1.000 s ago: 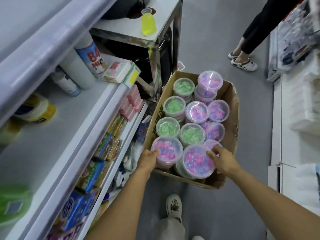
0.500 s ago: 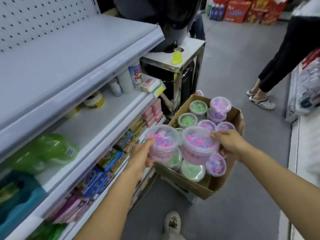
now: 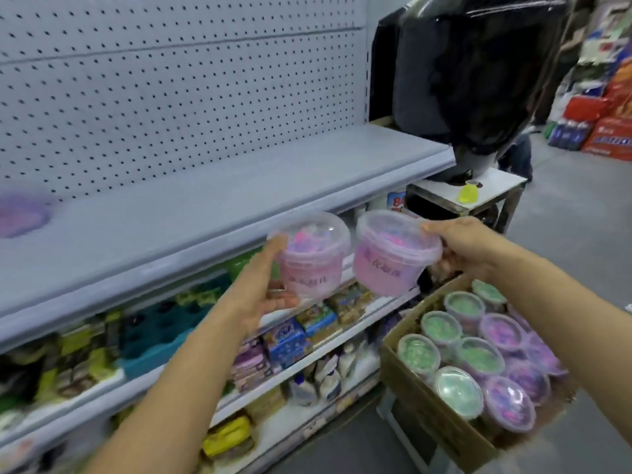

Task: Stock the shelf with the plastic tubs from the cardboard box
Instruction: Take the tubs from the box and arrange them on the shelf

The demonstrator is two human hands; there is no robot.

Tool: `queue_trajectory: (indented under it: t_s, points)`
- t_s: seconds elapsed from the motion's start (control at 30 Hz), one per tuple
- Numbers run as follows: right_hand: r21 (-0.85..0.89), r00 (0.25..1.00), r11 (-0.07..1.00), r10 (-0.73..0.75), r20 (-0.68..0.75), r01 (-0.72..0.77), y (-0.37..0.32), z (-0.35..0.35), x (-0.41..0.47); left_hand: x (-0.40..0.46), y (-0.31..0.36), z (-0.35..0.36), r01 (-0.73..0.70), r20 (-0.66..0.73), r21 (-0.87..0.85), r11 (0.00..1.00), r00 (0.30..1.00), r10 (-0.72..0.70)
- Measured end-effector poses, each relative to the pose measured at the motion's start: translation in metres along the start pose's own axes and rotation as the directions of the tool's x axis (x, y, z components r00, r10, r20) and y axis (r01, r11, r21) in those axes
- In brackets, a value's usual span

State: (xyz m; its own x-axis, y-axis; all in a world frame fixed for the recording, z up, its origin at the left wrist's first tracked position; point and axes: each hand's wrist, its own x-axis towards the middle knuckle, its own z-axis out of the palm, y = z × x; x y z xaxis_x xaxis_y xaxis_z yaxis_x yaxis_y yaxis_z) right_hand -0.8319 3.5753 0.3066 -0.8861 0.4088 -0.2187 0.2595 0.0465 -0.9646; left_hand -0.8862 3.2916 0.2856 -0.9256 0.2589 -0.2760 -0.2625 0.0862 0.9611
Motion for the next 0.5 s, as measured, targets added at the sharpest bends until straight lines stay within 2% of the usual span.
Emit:
queue_trajectory:
  t_s: [0.1, 0.3, 0.5]
  points:
    - [-0.024, 0.993, 0.997, -0.075, 0.094, 0.078, -0.038, 0.042, 0.000, -0.014, 0.023, -0.047, -0.051, -0.075, -0.013, 0.999, 0.996, 0.050]
    - [-0.029, 0.973, 0.989, -0.134, 0.189, 0.142, -0.095, 0.150, 0.013, -0.035, 0.052, -0.156, -0.096, -0.223, -0.010, 0.995, 0.970, 0.091]
    - [-0.028, 0.933, 0.976, -0.199, 0.300, 0.217, -0.132, 0.278, 0.029, -0.040, 0.070, -0.267, -0.154, -0.430, -0.077, 0.985, 0.897, 0.107]
